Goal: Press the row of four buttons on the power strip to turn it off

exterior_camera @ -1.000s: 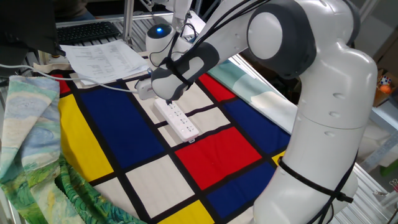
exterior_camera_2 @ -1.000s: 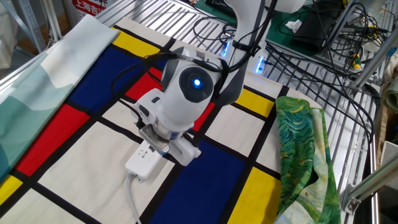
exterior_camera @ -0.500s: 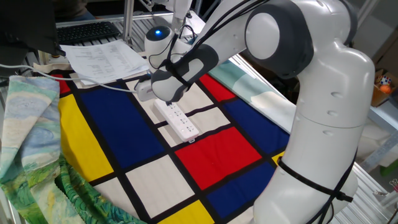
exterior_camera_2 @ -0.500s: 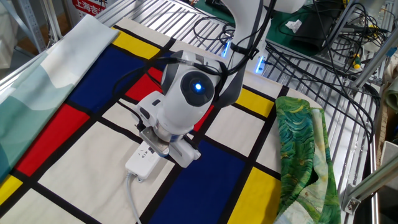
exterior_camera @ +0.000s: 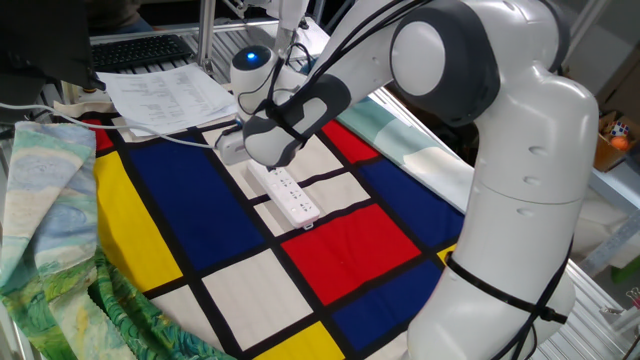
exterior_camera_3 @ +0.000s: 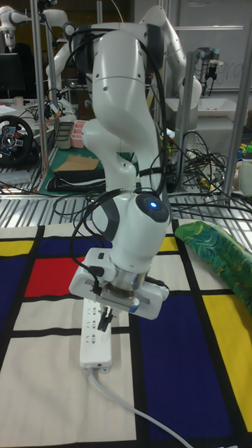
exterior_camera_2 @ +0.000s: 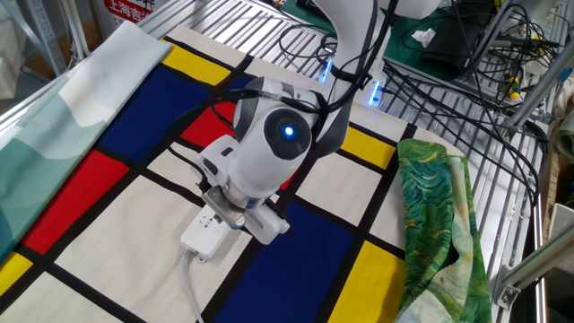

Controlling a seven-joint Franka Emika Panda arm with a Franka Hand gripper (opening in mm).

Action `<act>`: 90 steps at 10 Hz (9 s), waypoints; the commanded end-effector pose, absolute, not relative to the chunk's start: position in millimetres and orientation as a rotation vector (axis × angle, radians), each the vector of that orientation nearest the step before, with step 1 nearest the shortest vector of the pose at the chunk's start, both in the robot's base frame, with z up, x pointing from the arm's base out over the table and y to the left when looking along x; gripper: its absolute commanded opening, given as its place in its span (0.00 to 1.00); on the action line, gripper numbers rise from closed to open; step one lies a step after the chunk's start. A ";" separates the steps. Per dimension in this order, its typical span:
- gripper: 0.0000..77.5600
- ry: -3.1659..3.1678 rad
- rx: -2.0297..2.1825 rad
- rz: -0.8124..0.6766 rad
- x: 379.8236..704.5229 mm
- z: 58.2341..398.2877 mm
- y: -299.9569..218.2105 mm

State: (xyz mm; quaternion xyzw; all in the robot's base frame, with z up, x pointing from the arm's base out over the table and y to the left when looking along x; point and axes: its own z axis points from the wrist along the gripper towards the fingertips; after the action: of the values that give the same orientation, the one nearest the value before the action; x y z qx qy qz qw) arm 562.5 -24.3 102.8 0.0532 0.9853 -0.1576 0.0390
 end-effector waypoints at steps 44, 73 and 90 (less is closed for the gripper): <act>0.00 3.029 0.089 -0.522 575.3 89.2 -22.1; 0.00 3.033 0.121 -0.599 555.1 41.5 -16.3; 0.00 3.080 0.110 -0.549 548.3 96.2 -27.3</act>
State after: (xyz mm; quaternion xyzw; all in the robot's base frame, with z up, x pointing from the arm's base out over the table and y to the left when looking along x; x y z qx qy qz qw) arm 545.9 -26.7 87.1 0.0341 0.9833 -0.1783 0.0093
